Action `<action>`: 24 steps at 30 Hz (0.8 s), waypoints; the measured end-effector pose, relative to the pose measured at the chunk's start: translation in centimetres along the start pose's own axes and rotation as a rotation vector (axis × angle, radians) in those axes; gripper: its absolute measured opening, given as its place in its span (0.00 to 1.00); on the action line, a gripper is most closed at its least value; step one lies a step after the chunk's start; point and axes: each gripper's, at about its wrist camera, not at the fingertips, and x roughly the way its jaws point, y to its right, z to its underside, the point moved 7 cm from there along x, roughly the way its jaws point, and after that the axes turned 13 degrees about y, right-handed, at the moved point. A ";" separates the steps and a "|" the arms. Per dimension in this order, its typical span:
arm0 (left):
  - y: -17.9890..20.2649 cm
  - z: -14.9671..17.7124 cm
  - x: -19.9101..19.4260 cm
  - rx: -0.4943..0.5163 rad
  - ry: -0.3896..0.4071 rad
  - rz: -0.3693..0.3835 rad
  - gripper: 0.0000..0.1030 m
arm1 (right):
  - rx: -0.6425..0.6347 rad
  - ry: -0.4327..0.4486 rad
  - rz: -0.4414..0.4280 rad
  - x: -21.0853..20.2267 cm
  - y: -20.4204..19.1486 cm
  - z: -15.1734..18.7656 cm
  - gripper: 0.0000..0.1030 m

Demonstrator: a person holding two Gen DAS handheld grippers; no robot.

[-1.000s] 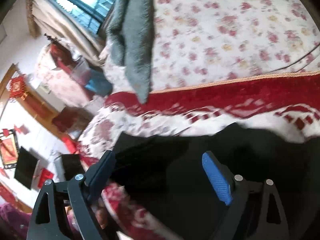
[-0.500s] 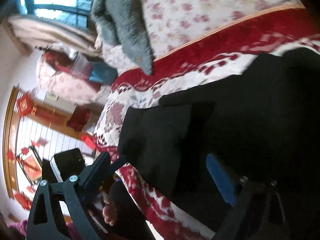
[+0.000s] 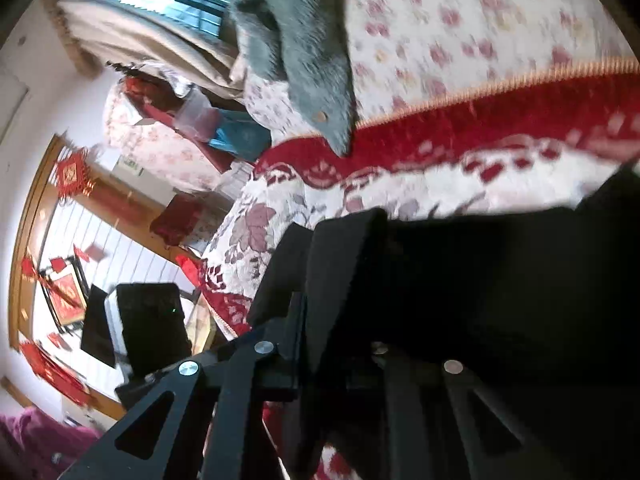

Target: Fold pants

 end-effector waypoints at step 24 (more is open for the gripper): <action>1.7 2.0 4.5 0.182 -0.076 -0.180 1.00 | -0.102 0.077 0.396 -7.7 2.2 2.5 0.83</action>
